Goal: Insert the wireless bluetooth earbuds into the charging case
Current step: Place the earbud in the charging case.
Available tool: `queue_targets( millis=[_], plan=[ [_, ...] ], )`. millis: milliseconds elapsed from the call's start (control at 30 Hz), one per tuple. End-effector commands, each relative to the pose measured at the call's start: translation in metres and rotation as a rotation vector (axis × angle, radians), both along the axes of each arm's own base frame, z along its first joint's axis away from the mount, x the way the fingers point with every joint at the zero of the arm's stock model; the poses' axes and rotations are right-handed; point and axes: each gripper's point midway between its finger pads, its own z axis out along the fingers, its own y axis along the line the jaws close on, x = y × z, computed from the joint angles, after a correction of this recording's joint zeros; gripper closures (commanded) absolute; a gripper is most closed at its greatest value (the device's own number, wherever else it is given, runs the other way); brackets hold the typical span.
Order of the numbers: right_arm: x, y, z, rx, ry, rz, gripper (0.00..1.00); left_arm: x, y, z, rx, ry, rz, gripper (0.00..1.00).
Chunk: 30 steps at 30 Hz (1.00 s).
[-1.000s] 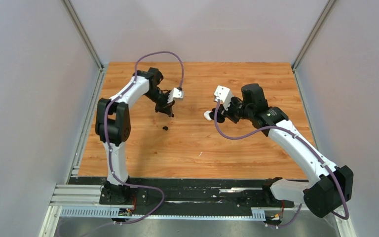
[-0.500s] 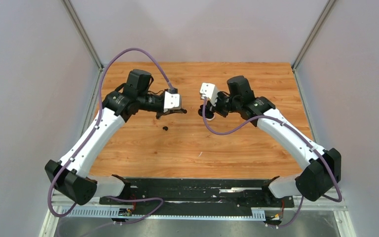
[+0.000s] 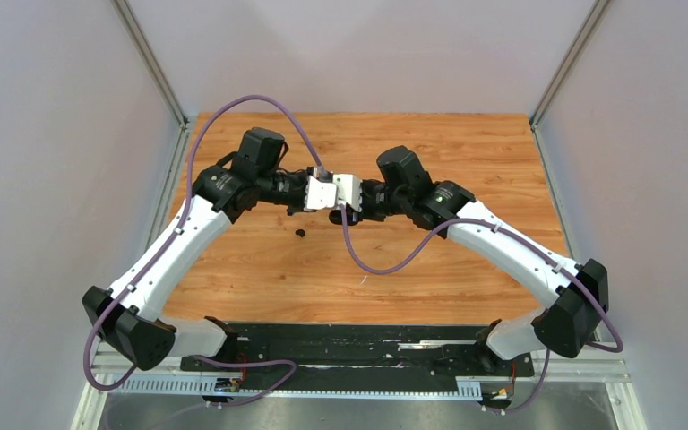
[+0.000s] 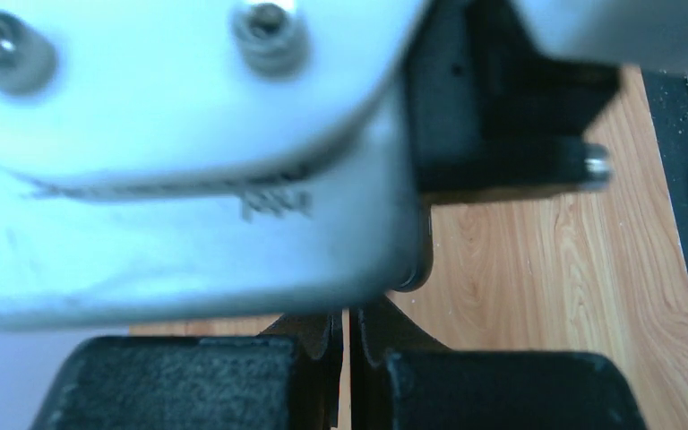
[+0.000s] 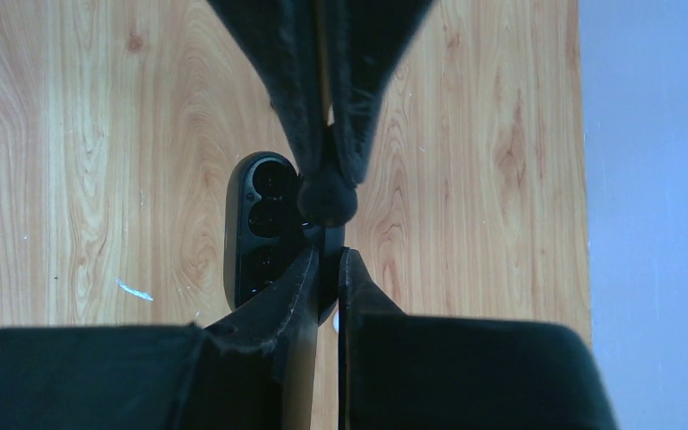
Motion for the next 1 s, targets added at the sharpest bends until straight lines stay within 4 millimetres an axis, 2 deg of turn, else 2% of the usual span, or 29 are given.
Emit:
queue_targets(
  millis=[0, 333, 500, 633, 733, 967],
  plan=[
    [0.010, 0.010, 0.036, 0.043, -0.144, 0.016, 1.00, -0.005, -0.001, 0.010, 0.020, -0.015, -0.046, 1.00],
    [0.011, 0.009, 0.045, 0.056, -0.181, 0.005, 1.00, -0.018, -0.003, 0.001, 0.012, 0.084, -0.062, 1.00],
    [0.012, 0.012, 0.051, 0.090, -0.148, -0.018, 1.00, -0.005, -0.007, 0.006, -0.050, -0.014, 0.003, 1.00],
    [0.007, 0.015, 0.050, 0.115, -0.099, -0.025, 1.00, 0.005, -0.003, 0.016, -0.109, -0.136, 0.067, 1.00],
    [0.005, 0.015, 0.045, 0.111, -0.082, -0.021, 1.00, 0.003, 0.002, 0.021, -0.116, -0.207, 0.060, 1.00],
    [0.011, 0.013, 0.045, 0.131, -0.045, -0.053, 1.00, -0.011, 0.010, 0.002, -0.037, -0.211, -0.003, 1.00]
  ],
)
